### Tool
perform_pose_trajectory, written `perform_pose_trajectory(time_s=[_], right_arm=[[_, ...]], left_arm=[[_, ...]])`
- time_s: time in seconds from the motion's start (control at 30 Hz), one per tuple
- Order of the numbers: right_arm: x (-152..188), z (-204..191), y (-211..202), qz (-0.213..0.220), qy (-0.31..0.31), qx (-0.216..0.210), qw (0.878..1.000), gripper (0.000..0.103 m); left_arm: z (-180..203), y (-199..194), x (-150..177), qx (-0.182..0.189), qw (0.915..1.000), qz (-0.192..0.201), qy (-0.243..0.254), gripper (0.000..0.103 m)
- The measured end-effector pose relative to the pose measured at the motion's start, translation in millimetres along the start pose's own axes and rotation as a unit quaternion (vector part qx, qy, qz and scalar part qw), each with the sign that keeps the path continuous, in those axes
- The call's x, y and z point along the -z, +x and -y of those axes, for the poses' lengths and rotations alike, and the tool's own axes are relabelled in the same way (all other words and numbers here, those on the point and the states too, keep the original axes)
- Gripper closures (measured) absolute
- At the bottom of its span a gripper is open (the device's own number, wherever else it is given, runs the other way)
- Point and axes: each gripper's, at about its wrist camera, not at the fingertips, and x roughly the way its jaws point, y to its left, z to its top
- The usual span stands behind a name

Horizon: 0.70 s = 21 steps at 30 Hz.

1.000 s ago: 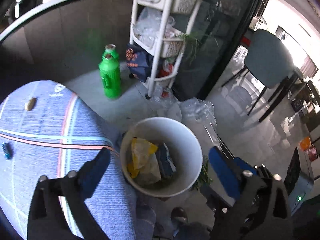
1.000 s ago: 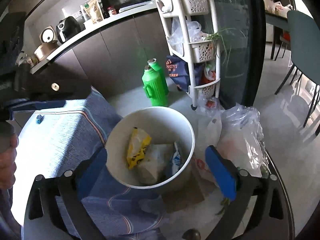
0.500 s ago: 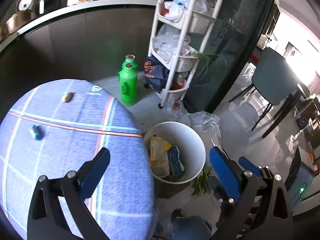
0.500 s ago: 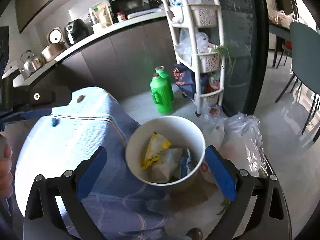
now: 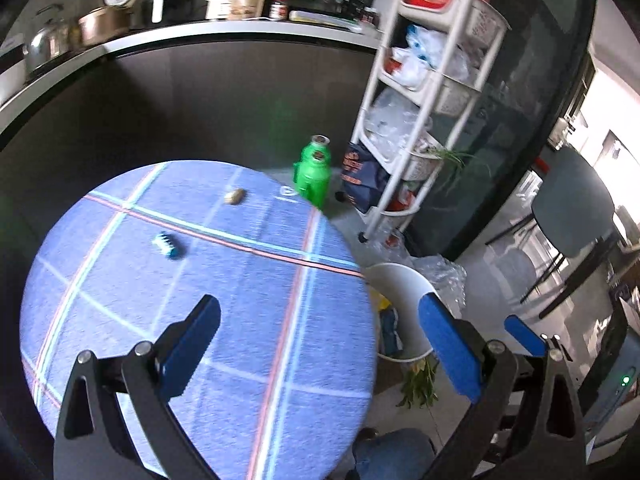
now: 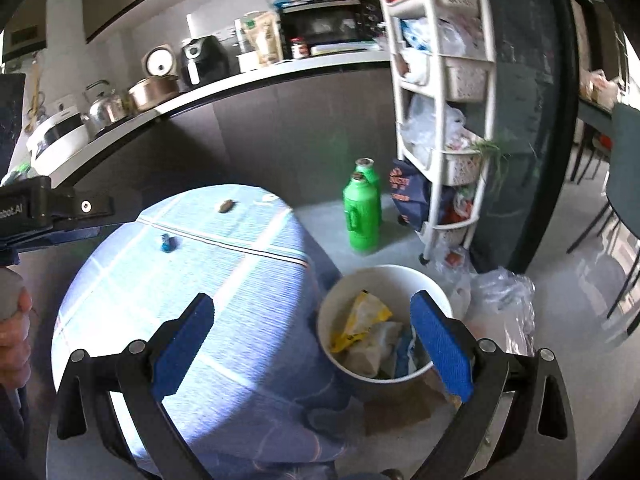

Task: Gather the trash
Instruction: 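Move both open grippers back to the small box and bread roll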

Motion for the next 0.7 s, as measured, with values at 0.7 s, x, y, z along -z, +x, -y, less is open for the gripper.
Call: perform_pose_trajectory(time_s=[0.7], right_arm=[[-73.8,-77.9,85.3,-0.04,-0.05,-0.12,0.991,0.01]], left_arm=[[-163.9,27.3,-0.7,-0.064,0.9948,-0.013,-0.078,0.021]])
